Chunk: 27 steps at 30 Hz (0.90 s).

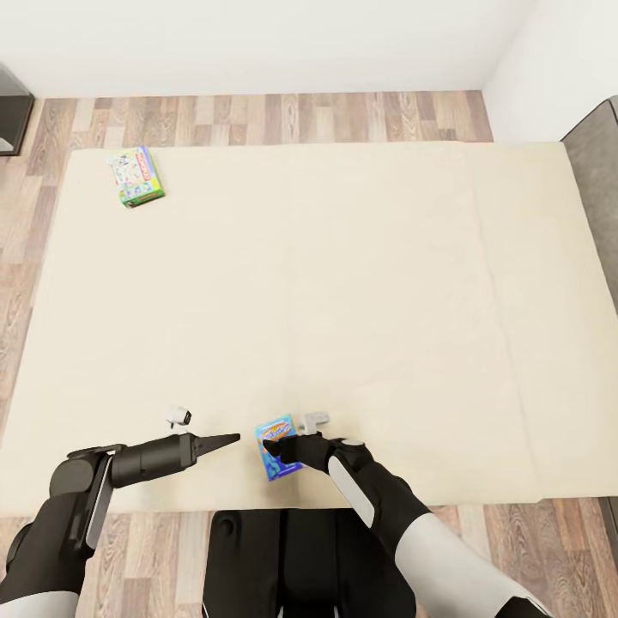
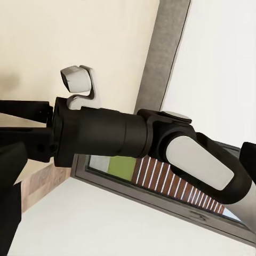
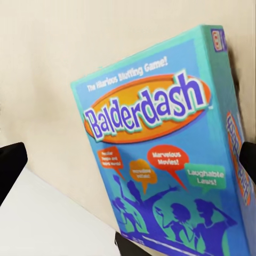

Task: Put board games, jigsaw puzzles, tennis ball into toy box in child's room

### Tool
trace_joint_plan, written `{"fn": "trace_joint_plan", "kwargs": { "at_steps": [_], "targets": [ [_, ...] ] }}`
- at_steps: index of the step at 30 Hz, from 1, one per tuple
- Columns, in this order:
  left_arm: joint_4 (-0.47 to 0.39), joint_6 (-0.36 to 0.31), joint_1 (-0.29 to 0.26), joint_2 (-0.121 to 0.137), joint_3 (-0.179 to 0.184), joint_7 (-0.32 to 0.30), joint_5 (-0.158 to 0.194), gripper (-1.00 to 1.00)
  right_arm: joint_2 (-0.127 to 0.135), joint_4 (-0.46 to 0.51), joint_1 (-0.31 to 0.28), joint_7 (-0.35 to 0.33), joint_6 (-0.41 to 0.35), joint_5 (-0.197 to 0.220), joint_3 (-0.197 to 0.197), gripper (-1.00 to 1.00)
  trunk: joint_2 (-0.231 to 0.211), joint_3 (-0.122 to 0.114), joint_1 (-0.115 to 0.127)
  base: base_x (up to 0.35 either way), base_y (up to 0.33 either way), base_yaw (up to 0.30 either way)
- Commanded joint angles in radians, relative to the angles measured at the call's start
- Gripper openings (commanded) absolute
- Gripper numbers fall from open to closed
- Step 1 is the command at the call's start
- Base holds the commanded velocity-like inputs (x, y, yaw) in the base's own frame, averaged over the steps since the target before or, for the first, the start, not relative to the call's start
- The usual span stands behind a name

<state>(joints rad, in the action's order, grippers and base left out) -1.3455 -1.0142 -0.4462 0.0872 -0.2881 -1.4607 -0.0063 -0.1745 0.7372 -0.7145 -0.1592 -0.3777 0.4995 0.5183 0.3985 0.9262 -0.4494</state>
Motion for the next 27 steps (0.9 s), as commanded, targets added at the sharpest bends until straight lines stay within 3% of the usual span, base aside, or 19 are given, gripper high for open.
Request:
{"fn": "trace_joint_plan", "kwargs": {
  "at_steps": [1, 27],
  "targets": [
    [0.000, -0.011, 0.000, 0.000, 0.000, -0.004, -0.001, 1.00, 0.000, 0.001, 0.000, 0.000, -0.004, 0.004, 0.000, 1.00, 0.001, 0.001, -0.001, 0.000, 0.096, 0.000],
    [0.000, -0.011, 0.000, 0.000, 0.000, -0.004, -0.001, 1.00, 0.000, 0.000, 0.000, -0.002, -0.004, 0.004, 0.000, 1.00, 0.001, 0.001, -0.001, 0.000, 0.060, 0.000]
  ]
}}
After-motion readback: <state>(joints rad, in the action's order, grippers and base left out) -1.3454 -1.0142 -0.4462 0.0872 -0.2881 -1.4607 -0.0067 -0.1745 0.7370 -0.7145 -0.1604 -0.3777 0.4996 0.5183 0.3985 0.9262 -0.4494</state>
